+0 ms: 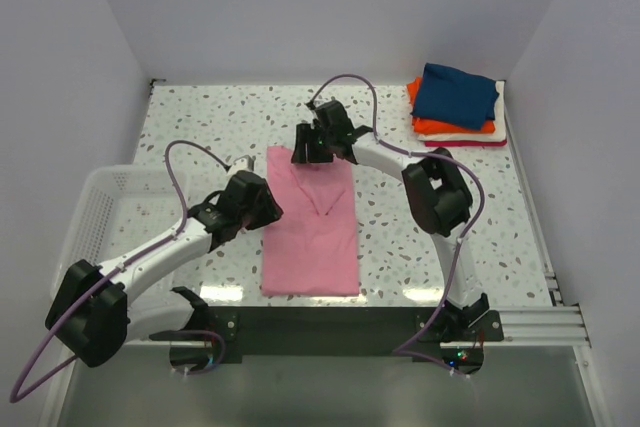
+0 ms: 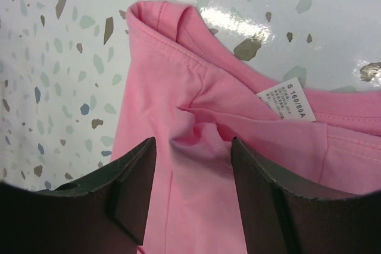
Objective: Fold and stack the t-shirts
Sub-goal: Fold the tshirt
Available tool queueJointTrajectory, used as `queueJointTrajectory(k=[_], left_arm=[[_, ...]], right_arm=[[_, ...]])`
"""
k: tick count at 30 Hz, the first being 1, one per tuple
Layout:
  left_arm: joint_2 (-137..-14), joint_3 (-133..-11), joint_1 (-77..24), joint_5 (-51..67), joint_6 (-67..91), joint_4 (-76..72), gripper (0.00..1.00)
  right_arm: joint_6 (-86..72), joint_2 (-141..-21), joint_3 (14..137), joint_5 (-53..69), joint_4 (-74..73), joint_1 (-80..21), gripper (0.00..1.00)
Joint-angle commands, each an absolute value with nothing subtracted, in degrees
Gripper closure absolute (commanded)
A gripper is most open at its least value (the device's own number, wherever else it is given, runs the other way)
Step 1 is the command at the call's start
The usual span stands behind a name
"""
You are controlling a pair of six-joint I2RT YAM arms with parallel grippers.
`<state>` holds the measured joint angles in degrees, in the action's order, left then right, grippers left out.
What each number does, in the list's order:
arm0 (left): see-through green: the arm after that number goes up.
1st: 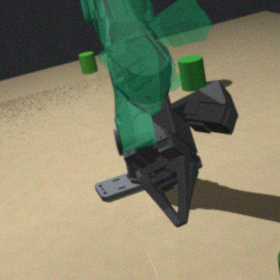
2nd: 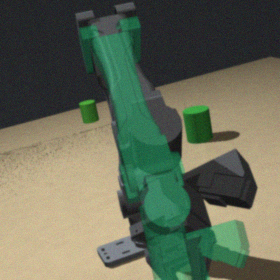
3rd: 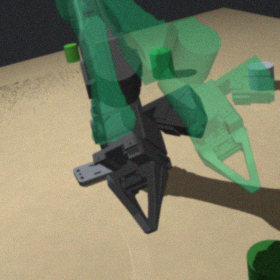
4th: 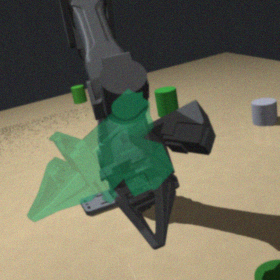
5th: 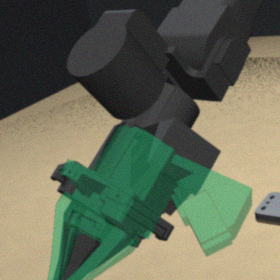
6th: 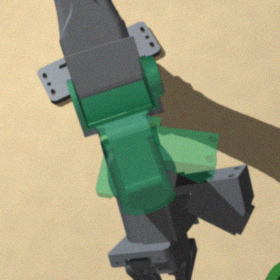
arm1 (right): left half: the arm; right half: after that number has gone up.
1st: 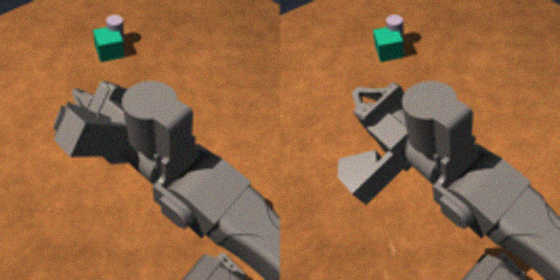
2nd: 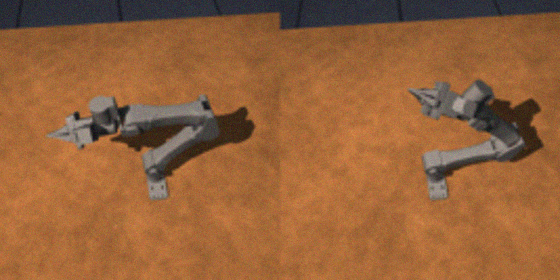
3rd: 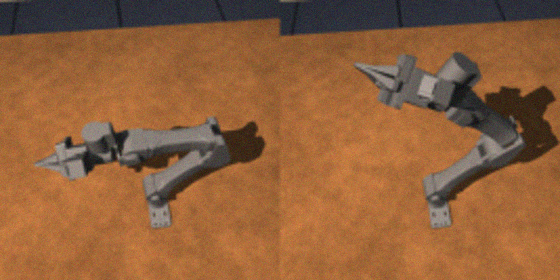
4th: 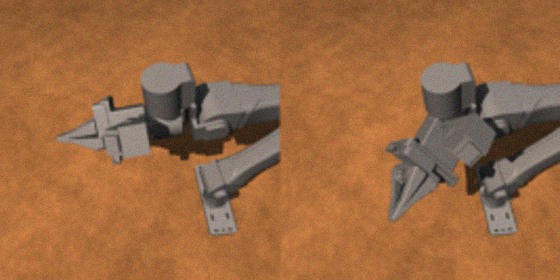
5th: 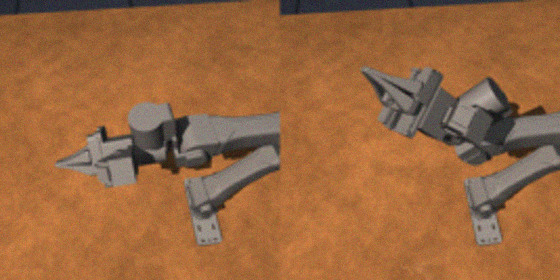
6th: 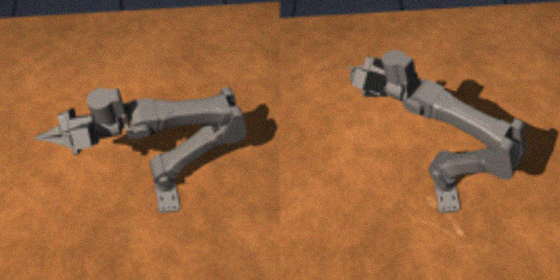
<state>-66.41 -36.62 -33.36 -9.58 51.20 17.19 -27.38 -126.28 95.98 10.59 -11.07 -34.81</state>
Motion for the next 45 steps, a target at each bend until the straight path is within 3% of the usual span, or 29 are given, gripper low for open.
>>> queueJointTrajectory(k=[1,30,45], left_arm=[[-66.5,-36.3,-32.7,-9.3,49.6,14.7,0.51],[-67.3,-35.0,-32.3,-8.6,48.9,13.8,0.51],[-68.2,-34.6,-32.0,-7.8,48.3,12.9,0.51]], right_arm=[[-26.5,-126.1,97.7,15.4,-10.5,-34.7,0.43],[-34.5,-121.4,90.7,25.4,-0.4,-33.5,0.44],[-22.2,-126.4,100.9,12.7,-13.3,-32.2,0.55]])
